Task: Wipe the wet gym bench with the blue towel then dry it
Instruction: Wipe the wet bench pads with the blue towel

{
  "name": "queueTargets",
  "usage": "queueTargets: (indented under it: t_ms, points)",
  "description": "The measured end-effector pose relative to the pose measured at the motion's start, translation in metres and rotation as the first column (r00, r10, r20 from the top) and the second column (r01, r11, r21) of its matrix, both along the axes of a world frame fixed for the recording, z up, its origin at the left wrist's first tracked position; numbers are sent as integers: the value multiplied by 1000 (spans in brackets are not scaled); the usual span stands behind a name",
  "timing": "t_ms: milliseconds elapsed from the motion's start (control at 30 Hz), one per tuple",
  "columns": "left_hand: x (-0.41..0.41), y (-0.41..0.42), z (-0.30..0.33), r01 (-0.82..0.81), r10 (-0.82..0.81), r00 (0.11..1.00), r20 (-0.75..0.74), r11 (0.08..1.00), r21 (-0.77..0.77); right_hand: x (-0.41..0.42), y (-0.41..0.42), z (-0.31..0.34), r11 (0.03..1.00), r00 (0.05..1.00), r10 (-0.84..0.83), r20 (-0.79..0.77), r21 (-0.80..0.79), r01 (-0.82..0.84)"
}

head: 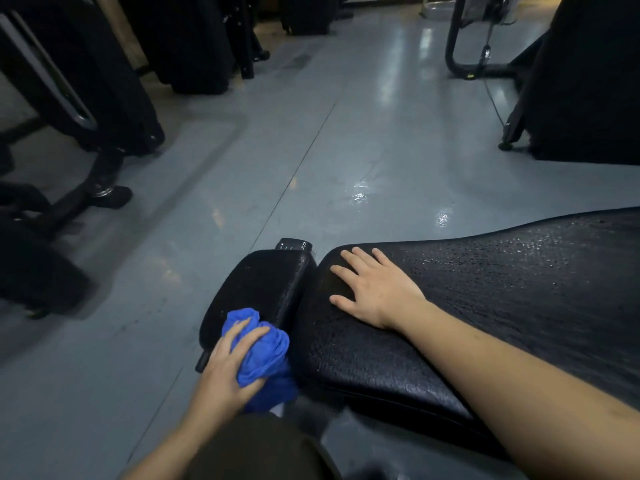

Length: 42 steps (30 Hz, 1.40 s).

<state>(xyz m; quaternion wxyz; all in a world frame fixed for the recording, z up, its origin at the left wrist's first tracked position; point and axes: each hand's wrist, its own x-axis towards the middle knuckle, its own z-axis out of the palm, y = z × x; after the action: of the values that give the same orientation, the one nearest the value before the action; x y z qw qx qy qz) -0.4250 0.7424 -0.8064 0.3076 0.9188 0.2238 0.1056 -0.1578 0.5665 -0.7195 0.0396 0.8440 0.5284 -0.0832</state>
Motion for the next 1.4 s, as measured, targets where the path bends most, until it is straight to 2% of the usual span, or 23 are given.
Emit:
queueTargets:
  t_ms: [167, 267, 367, 500, 700, 933, 1133, 1400]
  points:
    - [13, 6, 12, 8, -8, 1000, -5, 1000, -18, 0, 0, -1, 1000, 1000, 7, 2, -10, -7]
    - [35, 16, 23, 25, -26, 1000, -7, 996, -82, 2, 1, -2, 1000, 1000, 13, 7, -14, -13]
    - [80, 33, 31, 28, -31, 999, -19, 991, -129, 2, 2, -3, 1000, 1000, 23, 15, -8, -23]
    - [150, 49, 35, 21, -27, 998, -51, 993, -118, 2, 2, -4, 1000, 1000, 21, 13, -5, -21]
    - [215, 79, 37, -1, -24, 987, -158, 988, -157, 3, 3, -8, 1000, 1000, 13, 11, 11, -13]
    - [223, 105, 32, -50, 17, 994, -111, 951, -306, 4, 3, -9, 999, 1000, 12, 6, 36, -12]
    - [199, 121, 23, -158, 139, 987, -85, 944, -291, 4, 3, -9, 999, 1000, 10, 3, 34, -10]
    - [165, 134, 16, -289, 270, 957, -105, 891, -350, 4, 3, -8, 999, 1000, 8, -3, 33, -8]
